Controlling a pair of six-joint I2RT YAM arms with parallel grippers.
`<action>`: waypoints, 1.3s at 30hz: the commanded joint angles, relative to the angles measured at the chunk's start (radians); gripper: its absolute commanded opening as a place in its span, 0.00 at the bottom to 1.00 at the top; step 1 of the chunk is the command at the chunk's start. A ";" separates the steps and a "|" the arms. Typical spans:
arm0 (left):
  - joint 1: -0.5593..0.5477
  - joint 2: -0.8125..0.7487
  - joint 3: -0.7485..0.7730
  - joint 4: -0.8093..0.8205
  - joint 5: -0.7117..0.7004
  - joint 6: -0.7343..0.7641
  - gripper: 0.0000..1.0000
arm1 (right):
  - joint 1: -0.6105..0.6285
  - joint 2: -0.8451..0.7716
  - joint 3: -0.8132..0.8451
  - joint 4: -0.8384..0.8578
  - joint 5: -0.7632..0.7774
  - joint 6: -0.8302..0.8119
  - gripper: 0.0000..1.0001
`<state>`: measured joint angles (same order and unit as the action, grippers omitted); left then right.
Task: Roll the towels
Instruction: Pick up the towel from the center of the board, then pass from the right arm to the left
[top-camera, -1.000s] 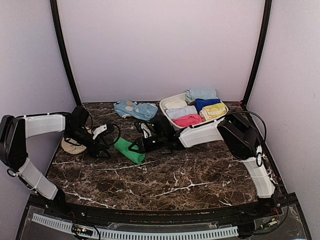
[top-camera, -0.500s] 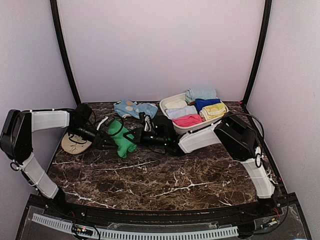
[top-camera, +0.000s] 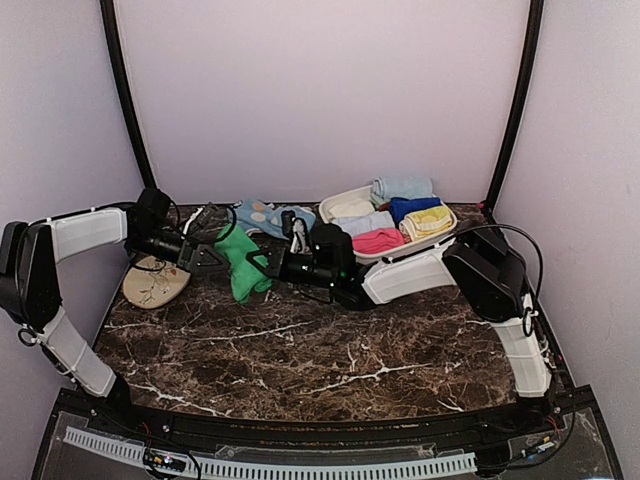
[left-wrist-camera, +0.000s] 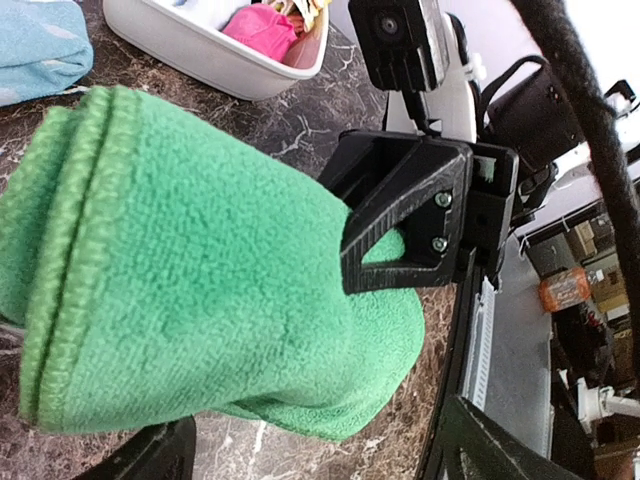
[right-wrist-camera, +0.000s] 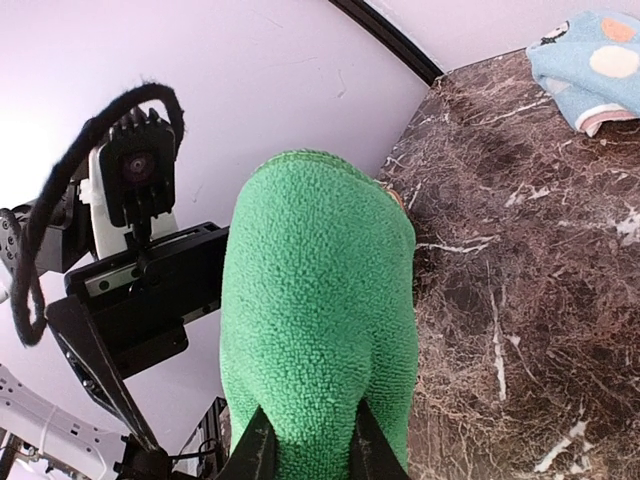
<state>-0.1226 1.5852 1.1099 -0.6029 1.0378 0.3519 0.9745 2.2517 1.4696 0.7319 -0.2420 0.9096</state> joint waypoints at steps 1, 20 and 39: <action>0.016 -0.044 -0.010 0.066 0.083 -0.115 0.92 | 0.018 -0.021 0.041 0.087 0.014 -0.015 0.00; 0.036 -0.055 -0.018 0.217 0.264 -0.308 0.86 | 0.085 0.085 0.168 0.167 -0.044 0.055 0.00; 0.045 0.078 0.251 -0.562 0.532 0.419 0.12 | 0.006 0.086 0.119 0.316 -0.557 0.191 1.00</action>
<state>-0.0719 1.6135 1.2606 -0.7471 1.4574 0.3862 0.9974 2.3646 1.5845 1.0962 -0.5716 1.1240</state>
